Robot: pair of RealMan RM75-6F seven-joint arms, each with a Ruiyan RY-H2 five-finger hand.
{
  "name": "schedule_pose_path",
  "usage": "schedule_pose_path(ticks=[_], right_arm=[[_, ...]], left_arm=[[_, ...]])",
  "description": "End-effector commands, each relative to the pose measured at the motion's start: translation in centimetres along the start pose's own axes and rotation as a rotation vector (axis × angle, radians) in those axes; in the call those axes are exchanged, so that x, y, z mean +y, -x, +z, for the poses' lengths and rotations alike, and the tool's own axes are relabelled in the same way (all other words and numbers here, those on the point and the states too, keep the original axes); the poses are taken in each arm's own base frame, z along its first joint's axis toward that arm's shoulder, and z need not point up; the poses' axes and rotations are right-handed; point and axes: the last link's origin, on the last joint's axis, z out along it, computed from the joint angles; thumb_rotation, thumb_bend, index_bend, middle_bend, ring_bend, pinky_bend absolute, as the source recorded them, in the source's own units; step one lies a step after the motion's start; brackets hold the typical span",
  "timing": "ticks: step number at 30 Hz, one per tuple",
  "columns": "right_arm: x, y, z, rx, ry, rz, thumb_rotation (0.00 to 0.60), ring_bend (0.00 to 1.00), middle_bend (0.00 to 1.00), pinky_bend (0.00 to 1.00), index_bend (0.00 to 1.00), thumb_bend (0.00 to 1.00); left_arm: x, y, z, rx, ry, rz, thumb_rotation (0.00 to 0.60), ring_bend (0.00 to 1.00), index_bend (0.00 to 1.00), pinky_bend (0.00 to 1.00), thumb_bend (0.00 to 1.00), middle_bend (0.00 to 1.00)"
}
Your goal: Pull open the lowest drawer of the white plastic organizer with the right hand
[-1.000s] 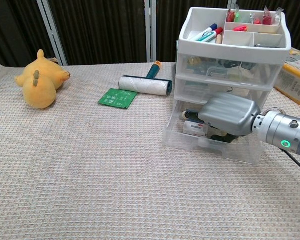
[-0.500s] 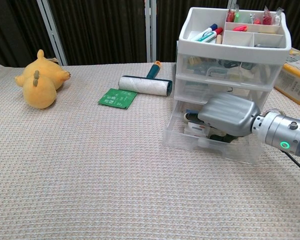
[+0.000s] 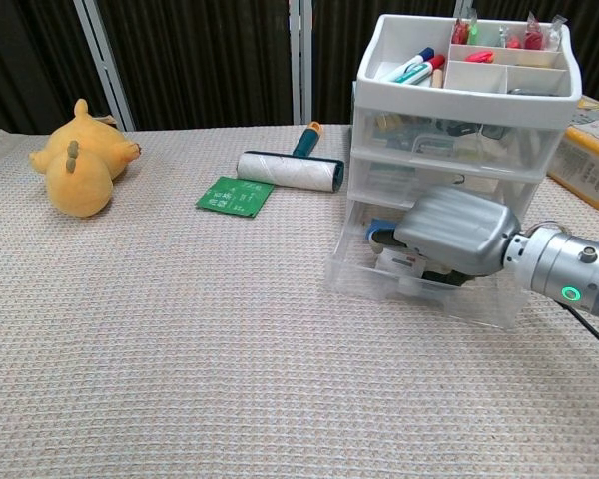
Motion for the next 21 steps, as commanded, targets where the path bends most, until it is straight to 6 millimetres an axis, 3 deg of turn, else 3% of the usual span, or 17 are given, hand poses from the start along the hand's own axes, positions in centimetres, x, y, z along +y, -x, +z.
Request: schedule_pose_path(ticks=[1, 21], right_arm=[[0.1, -0.2, -0.3, 0.007, -0.002, -0.003, 0.600, 0.93, 0.97, 0.67, 0.41, 0.00], [1.5, -2.7, -2.4, 0.099, 0.019, -0.024, 0.600, 0.93, 0.97, 0.67, 0.43, 0.00]], left_arm=[[0.0, 0.0, 0.0, -0.001, 0.001, 0.001, 0.600, 0.00, 0.00, 0.00, 0.07, 0.00], [0.2, 0.1, -0.1, -0.005, 0.006, 0.003, 0.600, 0.00, 0.00, 0.00, 0.07, 0.00]])
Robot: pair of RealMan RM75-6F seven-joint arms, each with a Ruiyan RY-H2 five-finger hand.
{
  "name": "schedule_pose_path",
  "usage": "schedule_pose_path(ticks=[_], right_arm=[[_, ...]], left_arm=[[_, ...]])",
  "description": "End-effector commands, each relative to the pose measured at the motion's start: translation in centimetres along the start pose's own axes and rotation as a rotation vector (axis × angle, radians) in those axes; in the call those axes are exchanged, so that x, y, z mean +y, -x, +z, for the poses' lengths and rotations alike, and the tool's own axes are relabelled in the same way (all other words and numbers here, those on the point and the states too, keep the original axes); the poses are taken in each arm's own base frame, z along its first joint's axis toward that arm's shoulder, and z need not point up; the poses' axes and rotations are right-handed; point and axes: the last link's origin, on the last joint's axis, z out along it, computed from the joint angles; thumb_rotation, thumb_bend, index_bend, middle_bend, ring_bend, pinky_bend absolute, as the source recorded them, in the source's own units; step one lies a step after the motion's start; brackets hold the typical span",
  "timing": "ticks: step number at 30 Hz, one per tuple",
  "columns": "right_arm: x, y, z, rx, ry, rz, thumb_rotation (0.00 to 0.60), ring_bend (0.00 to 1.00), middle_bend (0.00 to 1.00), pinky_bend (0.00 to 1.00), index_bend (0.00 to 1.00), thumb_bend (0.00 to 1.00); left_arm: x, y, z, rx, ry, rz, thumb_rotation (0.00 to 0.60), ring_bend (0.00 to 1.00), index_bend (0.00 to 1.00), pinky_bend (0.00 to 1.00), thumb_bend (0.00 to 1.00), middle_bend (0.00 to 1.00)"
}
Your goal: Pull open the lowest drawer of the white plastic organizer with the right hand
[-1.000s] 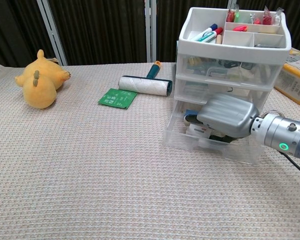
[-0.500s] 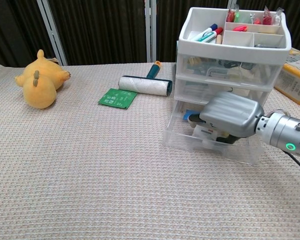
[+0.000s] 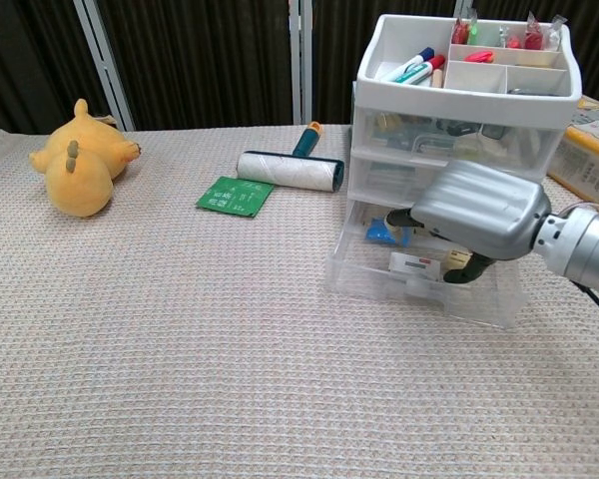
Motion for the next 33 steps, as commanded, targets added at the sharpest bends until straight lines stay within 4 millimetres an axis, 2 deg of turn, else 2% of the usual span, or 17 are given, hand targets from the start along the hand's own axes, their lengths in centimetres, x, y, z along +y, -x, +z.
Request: schedule_pose_path(ticks=[1, 15, 33], right_arm=[[0.4, -0.5, -0.4, 0.014, 0.007, -0.007, 0.600, 0.93, 0.97, 0.67, 0.42, 0.00], [0.1, 0.2, 0.2, -0.015, -0.012, -0.061, 0.600, 0.93, 0.97, 0.67, 0.30, 0.00], [-1.4, 1.6, 1.2, -0.045, -0.068, -0.071, 0.600, 0.93, 0.97, 0.67, 0.35, 0.00]], left_arm=[[0.0, 0.0, 0.0, 0.000, 0.000, 0.000, 0.600, 0.00, 0.00, 0.00, 0.07, 0.00], [0.1, -0.1, -0.1, 0.006, 0.004, 0.001, 0.600, 0.00, 0.00, 0.00, 0.07, 0.00], [-0.1, -0.2, 0.0, 0.005, -0.003, -0.004, 0.600, 0.00, 0.00, 0.00, 0.07, 0.00]])
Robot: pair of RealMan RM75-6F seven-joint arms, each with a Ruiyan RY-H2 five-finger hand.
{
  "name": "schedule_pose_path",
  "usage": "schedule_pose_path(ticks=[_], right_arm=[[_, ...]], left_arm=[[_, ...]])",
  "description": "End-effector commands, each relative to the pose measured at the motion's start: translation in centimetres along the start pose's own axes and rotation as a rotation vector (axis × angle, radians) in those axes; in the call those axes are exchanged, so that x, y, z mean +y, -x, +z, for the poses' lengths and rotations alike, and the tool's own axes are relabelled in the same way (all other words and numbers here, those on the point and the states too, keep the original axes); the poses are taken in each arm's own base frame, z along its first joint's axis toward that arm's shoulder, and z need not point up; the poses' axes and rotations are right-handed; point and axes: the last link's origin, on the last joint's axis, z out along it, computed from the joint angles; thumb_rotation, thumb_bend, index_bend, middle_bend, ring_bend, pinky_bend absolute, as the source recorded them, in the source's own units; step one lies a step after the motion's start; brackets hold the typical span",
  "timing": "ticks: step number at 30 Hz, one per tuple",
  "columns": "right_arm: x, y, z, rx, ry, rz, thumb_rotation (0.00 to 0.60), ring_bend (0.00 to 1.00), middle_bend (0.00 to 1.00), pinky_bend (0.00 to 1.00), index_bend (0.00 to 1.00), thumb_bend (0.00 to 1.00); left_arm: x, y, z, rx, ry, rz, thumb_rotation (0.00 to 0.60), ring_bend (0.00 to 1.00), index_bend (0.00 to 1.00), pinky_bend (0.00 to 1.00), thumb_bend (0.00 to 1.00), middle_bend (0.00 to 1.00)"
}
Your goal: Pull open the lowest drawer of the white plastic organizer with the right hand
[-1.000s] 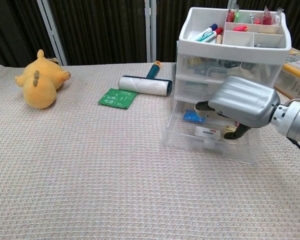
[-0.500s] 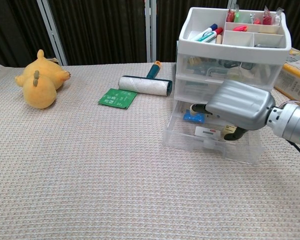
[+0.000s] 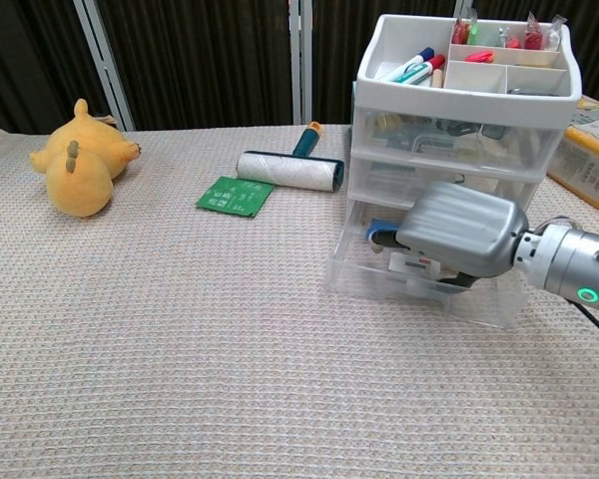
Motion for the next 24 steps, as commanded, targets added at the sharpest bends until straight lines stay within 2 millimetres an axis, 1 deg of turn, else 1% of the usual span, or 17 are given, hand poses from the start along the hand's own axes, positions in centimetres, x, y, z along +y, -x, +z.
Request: schedule_pose_path(ticks=[1, 9, 13, 17, 24], right_arm=[[-0.2, 0.2, 0.2, 0.000, -0.006, 0.003, 0.600, 0.93, 0.97, 0.67, 0.35, 0.00], [-0.6, 1.2, 0.4, -0.018, -0.002, 0.020, 0.600, 0.93, 0.97, 0.67, 0.45, 0.00], [-0.7, 1.4, 0.4, -0.015, -0.003, 0.022, 0.600, 0.93, 0.97, 0.67, 0.50, 0.00], [-0.8, 1.0, 0.4, 0.014, -0.004, 0.030, 0.600, 0.93, 0.97, 0.67, 0.54, 0.00], [-0.4, 0.2, 0.0, 0.057, -0.001, 0.021, 0.600, 0.93, 0.97, 0.67, 0.54, 0.00]], left_arm=[[0.0, 0.0, 0.0, 0.000, -0.001, -0.001, 0.600, 0.00, 0.00, 0.00, 0.07, 0.00], [-0.2, -0.1, 0.1, 0.001, -0.007, -0.004, 0.600, 0.00, 0.00, 0.00, 0.07, 0.00], [-0.2, -0.1, 0.2, 0.000, -0.007, -0.003, 0.600, 0.00, 0.00, 0.00, 0.07, 0.00], [-0.2, -0.1, 0.2, -0.001, -0.006, -0.003, 0.600, 0.00, 0.00, 0.00, 0.07, 0.00], [-0.2, -0.2, 0.1, 0.003, -0.004, -0.007, 0.600, 0.00, 0.00, 0.00, 0.07, 0.00]])
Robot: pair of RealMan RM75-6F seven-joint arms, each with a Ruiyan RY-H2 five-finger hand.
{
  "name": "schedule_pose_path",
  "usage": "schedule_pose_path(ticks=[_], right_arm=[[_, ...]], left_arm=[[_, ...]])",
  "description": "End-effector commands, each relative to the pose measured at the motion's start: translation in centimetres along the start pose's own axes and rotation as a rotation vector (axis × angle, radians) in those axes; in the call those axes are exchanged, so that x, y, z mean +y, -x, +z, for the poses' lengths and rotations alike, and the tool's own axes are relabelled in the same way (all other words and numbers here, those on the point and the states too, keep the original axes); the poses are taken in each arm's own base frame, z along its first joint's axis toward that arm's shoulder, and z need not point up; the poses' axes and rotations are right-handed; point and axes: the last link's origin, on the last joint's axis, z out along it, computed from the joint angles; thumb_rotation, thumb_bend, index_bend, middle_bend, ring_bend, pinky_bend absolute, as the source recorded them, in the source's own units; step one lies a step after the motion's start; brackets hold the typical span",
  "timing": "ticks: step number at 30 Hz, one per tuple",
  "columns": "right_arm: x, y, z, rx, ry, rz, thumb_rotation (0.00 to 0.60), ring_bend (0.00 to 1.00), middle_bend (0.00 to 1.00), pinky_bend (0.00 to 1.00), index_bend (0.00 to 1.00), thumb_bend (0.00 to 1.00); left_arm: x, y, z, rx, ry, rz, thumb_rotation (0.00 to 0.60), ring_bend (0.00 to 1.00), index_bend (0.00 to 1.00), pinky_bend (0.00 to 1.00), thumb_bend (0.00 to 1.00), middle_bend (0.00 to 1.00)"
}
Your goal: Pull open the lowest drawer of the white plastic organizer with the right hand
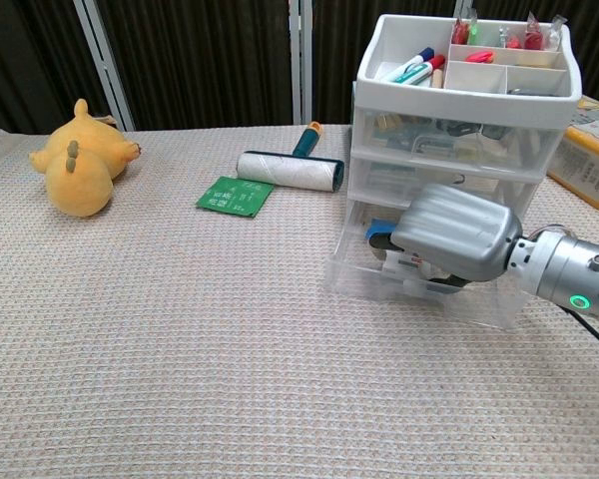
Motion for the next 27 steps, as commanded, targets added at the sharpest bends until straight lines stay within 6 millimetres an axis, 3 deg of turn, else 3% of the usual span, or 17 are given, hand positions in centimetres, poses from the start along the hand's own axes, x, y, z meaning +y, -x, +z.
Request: schedule_pose_path(ticks=[1, 27], right_arm=[[0.2, -0.3, -0.2, 0.015, 0.001, -0.009, 0.600, 0.93, 0.97, 0.67, 0.54, 0.00], [3.7, -4.1, -3.7, 0.102, 0.084, -0.071, 0.600, 0.93, 0.97, 0.67, 0.54, 0.00]], left_arm=[[0.0, 0.0, 0.0, 0.001, 0.001, -0.001, 0.600, 0.00, 0.00, 0.00, 0.07, 0.00], [0.4, 0.0, -0.4, 0.002, 0.012, 0.002, 0.600, 0.00, 0.00, 0.00, 0.07, 0.00]])
